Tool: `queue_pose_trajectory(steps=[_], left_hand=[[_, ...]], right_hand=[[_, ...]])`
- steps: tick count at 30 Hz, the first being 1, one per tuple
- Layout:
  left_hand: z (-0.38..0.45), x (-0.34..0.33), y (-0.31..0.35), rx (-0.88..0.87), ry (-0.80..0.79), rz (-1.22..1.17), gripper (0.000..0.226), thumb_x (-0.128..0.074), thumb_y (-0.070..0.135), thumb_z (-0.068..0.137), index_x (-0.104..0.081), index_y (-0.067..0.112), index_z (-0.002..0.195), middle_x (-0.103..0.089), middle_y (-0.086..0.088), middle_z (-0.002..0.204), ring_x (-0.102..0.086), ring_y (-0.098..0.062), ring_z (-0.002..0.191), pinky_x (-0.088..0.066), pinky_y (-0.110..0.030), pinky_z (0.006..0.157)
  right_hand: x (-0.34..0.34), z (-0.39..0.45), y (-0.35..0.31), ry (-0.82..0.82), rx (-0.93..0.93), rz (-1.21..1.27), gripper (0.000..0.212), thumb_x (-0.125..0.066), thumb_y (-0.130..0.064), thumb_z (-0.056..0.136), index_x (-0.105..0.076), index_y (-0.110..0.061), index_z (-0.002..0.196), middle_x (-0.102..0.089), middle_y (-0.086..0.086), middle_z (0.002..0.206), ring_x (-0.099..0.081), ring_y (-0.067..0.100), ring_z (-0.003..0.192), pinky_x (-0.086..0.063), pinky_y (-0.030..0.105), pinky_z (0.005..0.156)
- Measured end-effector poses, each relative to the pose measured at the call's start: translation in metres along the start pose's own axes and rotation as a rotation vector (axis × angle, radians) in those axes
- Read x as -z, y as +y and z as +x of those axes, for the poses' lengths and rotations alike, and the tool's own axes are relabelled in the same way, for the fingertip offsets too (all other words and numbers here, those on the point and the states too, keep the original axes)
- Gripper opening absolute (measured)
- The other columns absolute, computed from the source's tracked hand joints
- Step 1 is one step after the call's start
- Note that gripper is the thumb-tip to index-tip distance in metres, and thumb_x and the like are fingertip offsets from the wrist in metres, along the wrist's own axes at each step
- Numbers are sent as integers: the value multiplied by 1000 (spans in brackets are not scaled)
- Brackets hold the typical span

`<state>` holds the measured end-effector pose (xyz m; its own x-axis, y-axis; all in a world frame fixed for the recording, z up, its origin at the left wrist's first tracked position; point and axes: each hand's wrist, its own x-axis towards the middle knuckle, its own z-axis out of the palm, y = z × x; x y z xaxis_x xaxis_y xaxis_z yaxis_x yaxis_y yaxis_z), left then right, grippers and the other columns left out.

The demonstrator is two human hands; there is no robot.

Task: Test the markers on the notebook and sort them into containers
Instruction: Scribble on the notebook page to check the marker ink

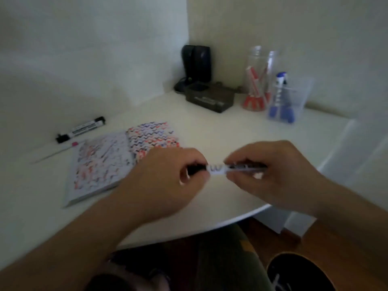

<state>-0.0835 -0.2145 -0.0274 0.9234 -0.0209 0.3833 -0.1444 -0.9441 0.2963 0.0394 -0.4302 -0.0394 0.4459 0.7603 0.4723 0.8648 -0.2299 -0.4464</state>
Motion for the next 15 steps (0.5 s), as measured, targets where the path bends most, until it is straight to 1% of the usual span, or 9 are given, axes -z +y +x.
queue_pose_trajectory(steps=[2,4,5,6,8,9,11,13,15], left_hand=[[-17,-29,51,-139,7,-37,18,-58,45,90,-68,30,93,-65,11,80,-59,-6,73,-48,-28,66],[-33,-70,90,-222,-20,-80,17,-60,44,89,-67,29,94,-64,9,81,-60,-12,75,-49,-31,64],[-36,-94,105,-232,-80,-102,19,-59,46,89,-66,30,96,-62,9,82,-59,-12,77,-50,-31,64],[-35,-119,116,-224,-176,-118,21,-57,49,91,-65,31,99,-60,10,83,-57,-10,79,-52,-32,65],[-23,-174,129,-184,-410,-141,25,-52,51,97,-64,33,109,-59,12,91,-56,-8,88,-55,-36,72],[-18,-204,134,-168,-533,-147,26,-51,50,99,-64,33,114,-61,12,96,-57,-10,93,-57,-37,76],[-13,-260,142,-169,-708,-97,28,-52,46,101,-64,33,122,-65,8,102,-62,-15,96,-60,-41,78],[-14,-302,149,-171,-813,-36,29,-53,42,102,-63,31,126,-69,5,103,-66,-19,91,-61,-42,75],[-14,-328,155,-138,-865,-20,29,-53,40,102,-64,30,127,-70,3,105,-67,-21,90,-61,-41,75]], right_hand=[[23,-67,0,14,-80,83,16,-82,-33,84,-78,-33,99,-74,-20,90,-71,-2,79,-54,20,68],[35,-128,8,2,-210,123,19,-84,-34,82,-77,-36,99,-75,-20,89,-72,0,77,-55,23,62],[35,-158,15,-5,-287,127,20,-83,-39,81,-76,-41,100,-74,-22,89,-72,-1,77,-55,22,61],[33,-184,24,-17,-377,118,20,-82,-44,81,-75,-47,100,-74,-25,91,-72,-2,79,-55,19,63],[16,-233,51,-97,-570,61,18,-76,-48,82,-71,-56,97,-71,-31,93,-69,-6,86,-55,17,69],[3,-256,67,-159,-658,18,16,-73,-48,85,-69,-56,98,-69,-33,92,-66,-7,89,-55,18,74],[-26,-297,95,-268,-807,-66,17,-70,-42,92,-70,-48,108,-65,-32,94,-62,-8,90,-51,14,81],[-52,-323,115,-310,-881,-94,21,-67,-40,96,-70,-40,117,-68,-26,107,-62,-5,95,-48,12,82],[-66,-339,132,-321,-916,-113,26,-66,-41,95,-69,-39,121,-70,-22,118,-63,-2,104,-46,12,82]])
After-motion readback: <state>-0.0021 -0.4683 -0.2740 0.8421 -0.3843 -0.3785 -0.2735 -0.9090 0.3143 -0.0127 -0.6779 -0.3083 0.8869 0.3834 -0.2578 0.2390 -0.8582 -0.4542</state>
